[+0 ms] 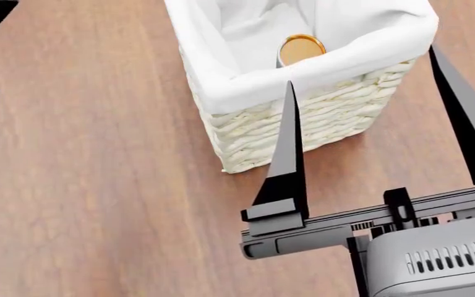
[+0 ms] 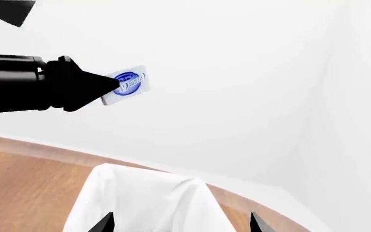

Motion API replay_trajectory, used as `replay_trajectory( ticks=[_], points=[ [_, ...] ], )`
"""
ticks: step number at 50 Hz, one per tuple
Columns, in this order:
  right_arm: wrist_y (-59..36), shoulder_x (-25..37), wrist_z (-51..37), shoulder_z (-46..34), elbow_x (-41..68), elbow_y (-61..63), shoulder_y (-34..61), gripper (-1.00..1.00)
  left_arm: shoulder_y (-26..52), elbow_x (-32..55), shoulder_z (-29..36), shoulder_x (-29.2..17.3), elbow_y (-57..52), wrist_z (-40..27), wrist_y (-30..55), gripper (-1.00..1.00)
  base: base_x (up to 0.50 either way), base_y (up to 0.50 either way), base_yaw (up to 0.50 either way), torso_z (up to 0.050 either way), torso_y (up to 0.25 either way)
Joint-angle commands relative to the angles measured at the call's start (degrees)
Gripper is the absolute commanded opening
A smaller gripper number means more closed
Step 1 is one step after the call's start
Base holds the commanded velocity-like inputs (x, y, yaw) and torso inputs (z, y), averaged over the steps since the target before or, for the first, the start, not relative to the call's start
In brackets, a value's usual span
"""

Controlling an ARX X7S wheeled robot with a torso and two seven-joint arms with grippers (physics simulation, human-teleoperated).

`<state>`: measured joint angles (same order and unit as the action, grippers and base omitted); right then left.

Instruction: Pick up the alphabet soup and the cream cheese box, and put them in the basket.

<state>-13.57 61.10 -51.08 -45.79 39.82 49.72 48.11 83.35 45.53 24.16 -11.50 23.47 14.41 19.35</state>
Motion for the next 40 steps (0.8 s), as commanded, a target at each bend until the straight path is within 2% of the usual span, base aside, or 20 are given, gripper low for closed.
replay_trajectory(
  ticks=[1, 3, 18, 40],
  points=[
    [0.5, -0.3, 0.4, -0.4, -0.5, -1.0, -0.6, 1.0, 9.8, 5.6, 5.1, 3.4, 10.0, 15.7, 8.8, -1.0, 0.0, 0.0, 0.0, 0.0, 0.0],
    [0.4, 0.0, 0.5, -0.2, 0.0, -0.9, -0.4, 1.0, 9.3, 5.3, 6.2, 3.0, 9.4, 17.3, 9.1, -1.0, 0.0, 0.0, 0.0, 0.0, 0.0],
    [1.3, 0.3, 0.0, -0.4, -1.0, -0.6, -1.7, 1.0, 8.4, 5.9, 6.9, 2.6, 8.9, 17.7, 9.9, -1.0, 0.0, 0.0, 0.0, 0.0, 0.001],
    [3.1, 1.0, -0.2, -0.2, -1.6, -0.9, -3.3, 1.0, 6.1, 4.3, 9.2, 4.4, 14.2, 19.7, 7.3, -1.0, 0.0, 0.0, 0.0, 0.0, 0.0]
  ],
)
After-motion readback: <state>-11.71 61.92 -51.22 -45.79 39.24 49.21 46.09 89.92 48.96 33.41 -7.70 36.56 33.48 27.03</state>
